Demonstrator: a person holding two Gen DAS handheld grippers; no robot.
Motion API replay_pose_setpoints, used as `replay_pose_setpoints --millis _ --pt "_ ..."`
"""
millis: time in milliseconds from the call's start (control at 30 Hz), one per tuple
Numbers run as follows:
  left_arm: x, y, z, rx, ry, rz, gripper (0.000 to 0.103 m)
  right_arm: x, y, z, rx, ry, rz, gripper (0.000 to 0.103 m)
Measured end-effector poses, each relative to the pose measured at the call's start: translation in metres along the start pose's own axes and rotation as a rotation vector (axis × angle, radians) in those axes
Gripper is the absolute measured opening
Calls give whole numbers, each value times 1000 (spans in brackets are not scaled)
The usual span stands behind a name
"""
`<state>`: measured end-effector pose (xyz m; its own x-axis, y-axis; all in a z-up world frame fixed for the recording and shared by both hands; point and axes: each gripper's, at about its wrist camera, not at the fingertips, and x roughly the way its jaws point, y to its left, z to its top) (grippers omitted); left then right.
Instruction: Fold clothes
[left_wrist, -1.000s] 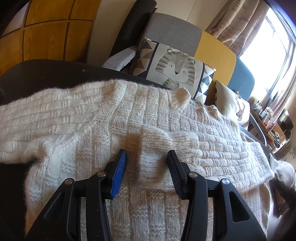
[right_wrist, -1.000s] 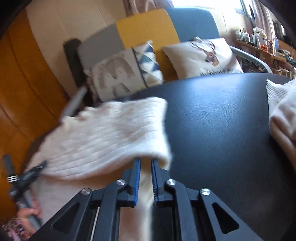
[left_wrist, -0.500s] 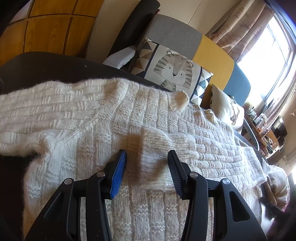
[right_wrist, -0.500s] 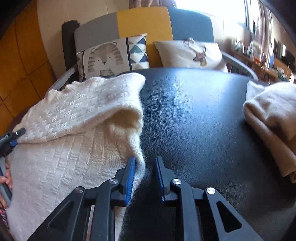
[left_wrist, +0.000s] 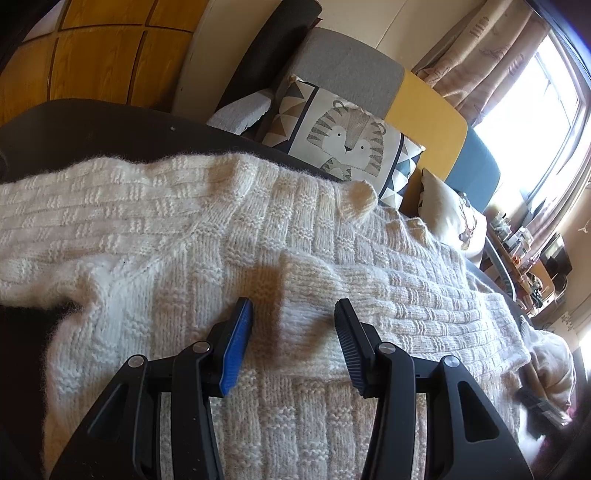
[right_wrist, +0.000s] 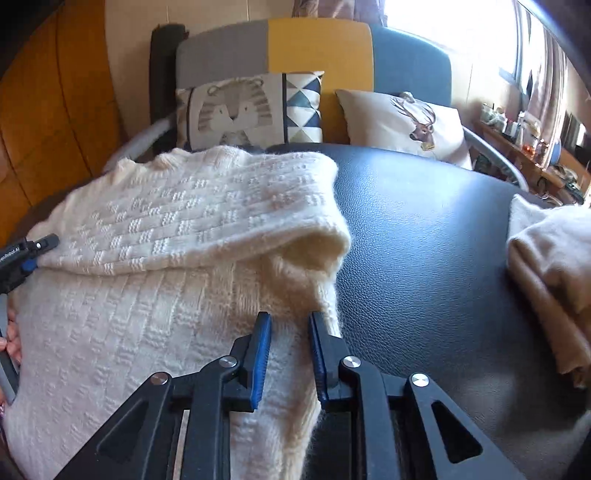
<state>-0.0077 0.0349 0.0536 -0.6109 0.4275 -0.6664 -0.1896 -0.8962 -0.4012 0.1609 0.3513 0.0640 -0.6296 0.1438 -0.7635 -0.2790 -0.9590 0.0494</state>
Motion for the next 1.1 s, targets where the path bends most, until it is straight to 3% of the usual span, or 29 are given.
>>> replay_pose_setpoints --millis 100,200,333,433,567,700,833,933,1033,1100 --pt "0 -1 0 8 3 -8 55 -20 20 11 38 -88 142 21" --pt "0 -1 0 10 5 -25 60 -15 55 27 -16 -117 211 21" --pt "0 4 0 -11 5 -47 60 17 94 43 -128 -81 159 21" --pt "1 0 0 2 9 -30 60 40 85 41 -64 -50 160 21" --pt "8 -19 0 83 37 70 62 54 53 27 99 -65 210 22" --pt "16 -48 3 207 83 195 67 56 51 24 120 -71 195 22" --pt "24 -49 10 178 105 183 67 54 55 23 96 -85 166 22" --pt "22 -41 14 148 65 219 29 54 52 22 102 -92 171 22" --pt "18 -29 17 133 20 289 25 48 48 19 123 -140 138 22" --pt "22 -18 15 113 30 299 25 39 38 14 169 -194 134 22"
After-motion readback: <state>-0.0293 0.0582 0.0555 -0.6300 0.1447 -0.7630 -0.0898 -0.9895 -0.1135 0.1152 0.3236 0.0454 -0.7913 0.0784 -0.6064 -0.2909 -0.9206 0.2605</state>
